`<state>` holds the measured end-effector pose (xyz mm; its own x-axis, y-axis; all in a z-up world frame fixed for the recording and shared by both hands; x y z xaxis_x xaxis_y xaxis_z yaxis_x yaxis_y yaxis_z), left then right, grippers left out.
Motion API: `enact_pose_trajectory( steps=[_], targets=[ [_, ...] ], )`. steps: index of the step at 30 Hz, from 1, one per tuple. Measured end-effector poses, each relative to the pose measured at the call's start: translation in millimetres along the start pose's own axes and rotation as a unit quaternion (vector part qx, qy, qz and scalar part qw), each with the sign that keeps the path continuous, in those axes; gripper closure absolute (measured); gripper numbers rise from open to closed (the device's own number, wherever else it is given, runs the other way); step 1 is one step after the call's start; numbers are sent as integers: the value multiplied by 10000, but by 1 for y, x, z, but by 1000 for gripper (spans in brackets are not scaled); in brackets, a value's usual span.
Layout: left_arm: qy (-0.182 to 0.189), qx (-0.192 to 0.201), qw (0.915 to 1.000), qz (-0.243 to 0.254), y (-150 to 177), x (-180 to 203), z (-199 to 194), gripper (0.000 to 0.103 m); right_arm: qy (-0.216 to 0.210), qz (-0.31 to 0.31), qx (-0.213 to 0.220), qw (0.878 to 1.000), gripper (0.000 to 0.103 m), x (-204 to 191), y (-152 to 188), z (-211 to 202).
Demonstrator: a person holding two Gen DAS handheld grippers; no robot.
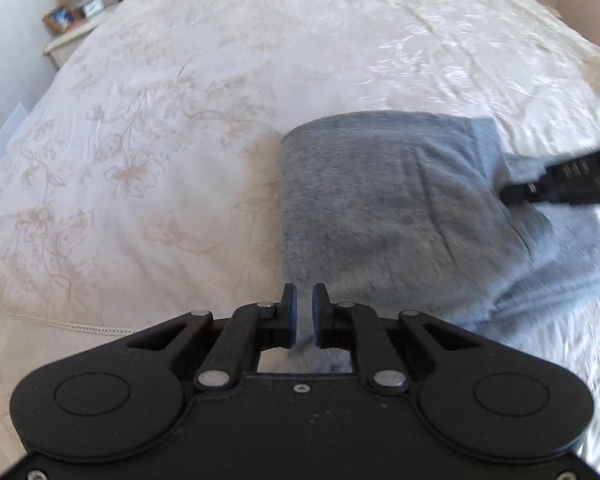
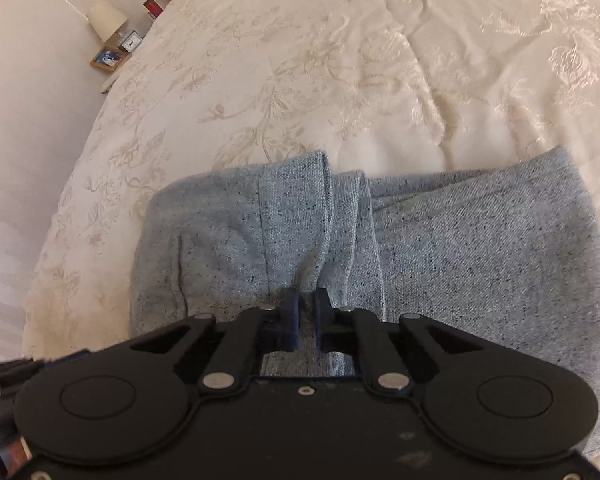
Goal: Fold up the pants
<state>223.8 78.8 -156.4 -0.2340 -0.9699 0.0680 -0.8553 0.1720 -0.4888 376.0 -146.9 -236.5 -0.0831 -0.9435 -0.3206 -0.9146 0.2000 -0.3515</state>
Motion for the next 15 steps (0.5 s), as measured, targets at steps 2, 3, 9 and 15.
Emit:
enact_pose_trajectory(
  steps=[2, 3, 9, 15],
  targets=[
    [31, 82, 9995, 317, 10, 16, -7, 87, -40, 24, 82, 10000, 96, 0, -4, -11],
    [71, 108, 9989, 455, 14, 25, -10, 87, -87, 54, 110, 9999, 96, 1, -6, -17],
    [345, -134, 9972, 654, 26, 66, 1, 85, -8, -195, 134, 9997, 74, 2, -9, -31],
    [276, -355, 9980, 442, 31, 70, 10, 85, 195, -144, -275, 9993, 65, 28, 1, -10]
  ],
)
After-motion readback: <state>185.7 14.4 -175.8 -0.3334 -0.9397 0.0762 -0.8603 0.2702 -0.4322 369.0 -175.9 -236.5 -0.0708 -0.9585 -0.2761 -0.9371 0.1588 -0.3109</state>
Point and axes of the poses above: each gripper's, at about its wrist camera, not at the fingertips, and z roughly the way its jaws point, x to its right, y to its underside, the point moved 3 cm from there along z, roughly the way its jaws point, and after that the axes turned 9 degrees about y, right-handed, at the moved point
